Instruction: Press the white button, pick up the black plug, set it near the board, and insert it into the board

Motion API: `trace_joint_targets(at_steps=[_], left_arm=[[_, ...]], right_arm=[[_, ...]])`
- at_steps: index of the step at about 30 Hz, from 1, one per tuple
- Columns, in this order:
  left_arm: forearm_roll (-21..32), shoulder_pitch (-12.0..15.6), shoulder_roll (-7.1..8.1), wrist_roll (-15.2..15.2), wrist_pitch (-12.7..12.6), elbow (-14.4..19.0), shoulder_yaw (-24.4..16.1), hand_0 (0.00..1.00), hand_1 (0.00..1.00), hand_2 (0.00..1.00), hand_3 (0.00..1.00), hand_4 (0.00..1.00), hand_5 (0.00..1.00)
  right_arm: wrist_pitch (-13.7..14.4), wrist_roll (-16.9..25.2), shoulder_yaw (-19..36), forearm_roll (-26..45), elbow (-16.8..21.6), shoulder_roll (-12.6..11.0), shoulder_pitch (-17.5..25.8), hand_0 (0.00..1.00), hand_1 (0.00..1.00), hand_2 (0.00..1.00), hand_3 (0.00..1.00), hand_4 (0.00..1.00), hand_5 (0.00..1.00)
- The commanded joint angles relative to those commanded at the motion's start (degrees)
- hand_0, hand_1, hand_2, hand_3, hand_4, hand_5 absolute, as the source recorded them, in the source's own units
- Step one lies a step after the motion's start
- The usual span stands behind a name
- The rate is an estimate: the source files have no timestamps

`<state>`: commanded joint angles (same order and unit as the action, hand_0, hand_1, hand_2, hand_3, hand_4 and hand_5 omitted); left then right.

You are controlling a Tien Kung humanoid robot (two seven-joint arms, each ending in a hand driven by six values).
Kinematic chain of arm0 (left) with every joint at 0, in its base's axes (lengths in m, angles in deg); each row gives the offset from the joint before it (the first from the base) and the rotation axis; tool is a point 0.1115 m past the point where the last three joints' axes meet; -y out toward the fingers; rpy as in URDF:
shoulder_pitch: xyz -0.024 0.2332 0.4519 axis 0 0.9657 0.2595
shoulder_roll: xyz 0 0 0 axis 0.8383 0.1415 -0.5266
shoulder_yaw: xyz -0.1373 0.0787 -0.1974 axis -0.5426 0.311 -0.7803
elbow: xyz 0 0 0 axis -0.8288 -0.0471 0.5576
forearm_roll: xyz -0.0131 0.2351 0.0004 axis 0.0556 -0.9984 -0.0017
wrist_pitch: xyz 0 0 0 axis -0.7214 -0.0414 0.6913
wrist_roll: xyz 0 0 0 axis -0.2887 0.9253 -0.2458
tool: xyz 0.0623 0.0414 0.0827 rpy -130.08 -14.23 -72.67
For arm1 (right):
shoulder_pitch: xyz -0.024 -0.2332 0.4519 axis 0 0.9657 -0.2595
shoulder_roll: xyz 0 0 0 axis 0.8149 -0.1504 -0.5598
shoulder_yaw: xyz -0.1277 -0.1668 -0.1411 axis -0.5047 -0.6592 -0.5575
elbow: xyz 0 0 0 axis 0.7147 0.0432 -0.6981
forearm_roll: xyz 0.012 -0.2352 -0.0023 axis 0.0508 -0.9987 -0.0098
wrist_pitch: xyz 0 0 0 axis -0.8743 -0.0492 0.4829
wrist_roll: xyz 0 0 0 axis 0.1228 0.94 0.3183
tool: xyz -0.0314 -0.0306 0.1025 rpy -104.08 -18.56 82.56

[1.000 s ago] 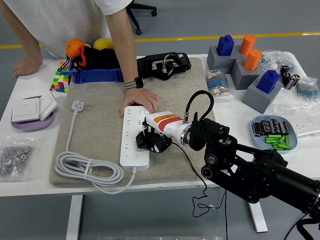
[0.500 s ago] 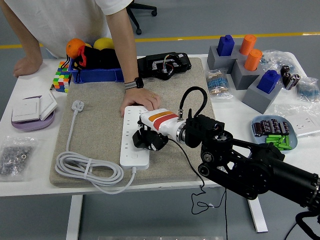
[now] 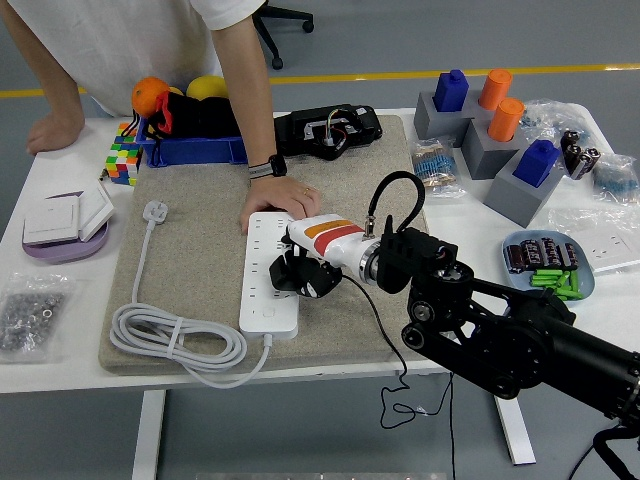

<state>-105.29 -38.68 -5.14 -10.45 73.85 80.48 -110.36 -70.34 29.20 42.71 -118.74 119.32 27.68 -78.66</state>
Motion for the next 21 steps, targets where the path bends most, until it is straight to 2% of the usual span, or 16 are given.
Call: trace_joint_targets(at_steps=[8, 13, 21], left_arm=[[0.1, 0.0, -0.06, 0.0, 0.0, 0.0, 0.1, 0.622, 0.624, 0.631, 0.686, 0.519, 0.374], [0.4, 0.2, -0.17, 0.1, -0.1, 0.0, 0.2, 0.622, 0.624, 0.631, 0.686, 0.519, 0.374], [0.1, 0.5, -0.19, 0.0, 0.0, 0.0, 0.2, 0.622, 0.624, 0.631, 0.686, 0.519, 0.374]], right_arm=[[0.4, 0.3, 3.7, -0.5, 1.6, -1.0, 1.9, 0.405, 0.361, 0.447, 0.482, 0.770, 0.002], [0.1, 0.0, 3.0, 0.0, 2.2, -1.3, 2.9, 0.405, 0.358, 0.447, 0.482, 0.771, 0.002], [0.1, 0.0, 2.0, 0.2, 2.2, -0.3, 4.1, 0.406, 0.359, 0.447, 0.482, 0.771, 0.002]])
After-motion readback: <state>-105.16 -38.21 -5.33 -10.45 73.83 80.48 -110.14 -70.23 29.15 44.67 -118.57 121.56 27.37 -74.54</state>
